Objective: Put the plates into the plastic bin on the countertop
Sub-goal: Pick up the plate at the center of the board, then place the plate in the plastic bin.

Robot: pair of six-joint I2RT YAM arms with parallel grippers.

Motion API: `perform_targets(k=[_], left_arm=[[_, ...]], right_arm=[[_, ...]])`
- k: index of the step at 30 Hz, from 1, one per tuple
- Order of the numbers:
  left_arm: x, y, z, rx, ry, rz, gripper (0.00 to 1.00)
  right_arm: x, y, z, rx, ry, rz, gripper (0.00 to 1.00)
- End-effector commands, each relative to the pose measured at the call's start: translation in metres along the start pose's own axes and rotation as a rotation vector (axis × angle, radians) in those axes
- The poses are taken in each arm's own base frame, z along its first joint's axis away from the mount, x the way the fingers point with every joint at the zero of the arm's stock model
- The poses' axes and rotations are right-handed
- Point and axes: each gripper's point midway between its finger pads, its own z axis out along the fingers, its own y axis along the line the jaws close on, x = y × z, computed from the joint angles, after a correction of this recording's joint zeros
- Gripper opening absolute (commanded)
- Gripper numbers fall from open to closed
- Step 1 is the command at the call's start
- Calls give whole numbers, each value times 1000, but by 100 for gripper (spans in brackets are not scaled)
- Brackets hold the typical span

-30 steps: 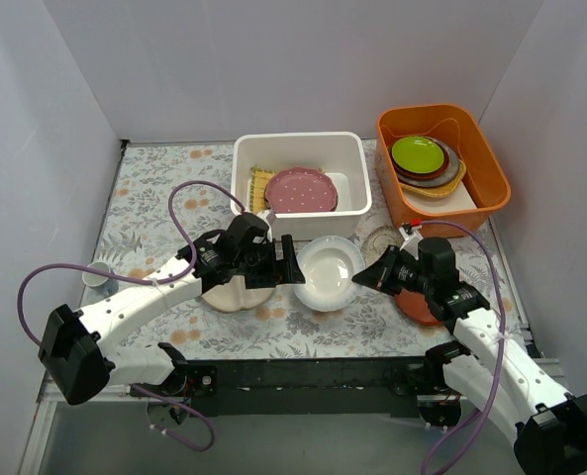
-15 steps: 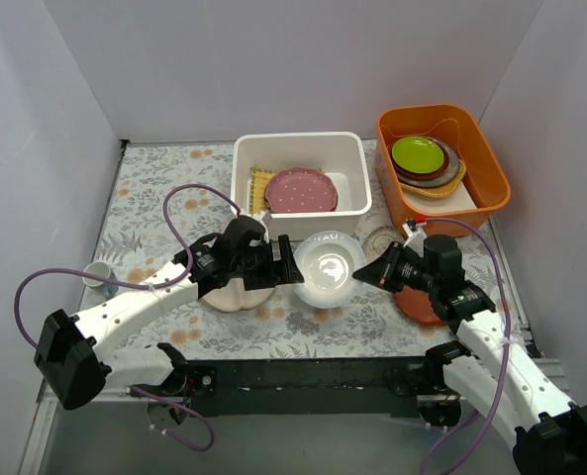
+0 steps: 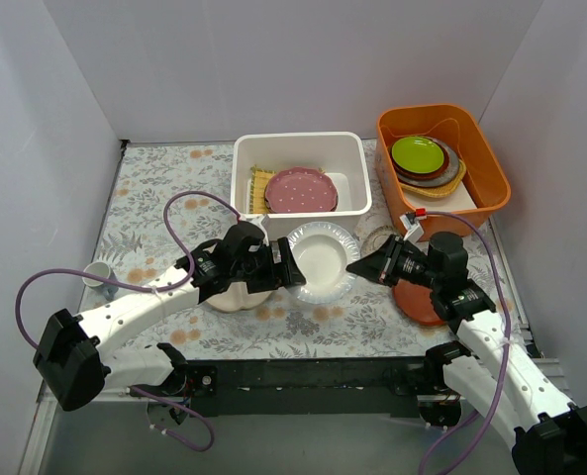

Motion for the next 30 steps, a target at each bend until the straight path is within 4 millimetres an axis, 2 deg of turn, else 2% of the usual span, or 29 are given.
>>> perform_targets(k=[1,7,10,11,14,15,18,22,23,26,27,30], left_arm=[[-8,-11,-4,63,-47,-4,78],[-11,-16,-2,84,-60,-6,68],[-12,-17,-3,87,-62,-6,51],[-12,-17,-3,87,-61,-7,37],[-14,-17,-4,84,-70,-12,20],[-13,-16,-4,83,-68,-11,11],[-13,-16,-5,79,-72,-14,0],[-14,-17,-8,78,-77,-19,0],[-15,-17,-9,80,-81,-18,0],[-19,-21,-12,86,-97,-20,0],[-21,-22,-14,87,-103,-20,0],[-23,-22,-15,81,-112,-22,0]], right_arm=[[-7,55,-10,-229,-4,-80,1],[0,51,-11,-238,14,-82,1],[1,49,-11,-232,15,-82,1],[1,49,-11,-233,15,-84,1],[1,46,-10,-226,15,-79,1],[1,46,-10,-224,16,-79,1],[2,44,-9,-221,18,-79,1],[2,39,-8,-210,16,-74,2],[3,39,-8,-209,14,-74,5],[4,36,-8,-202,13,-70,27],[3,35,-8,-192,9,-67,41],[2,31,-7,-158,8,-67,65]])
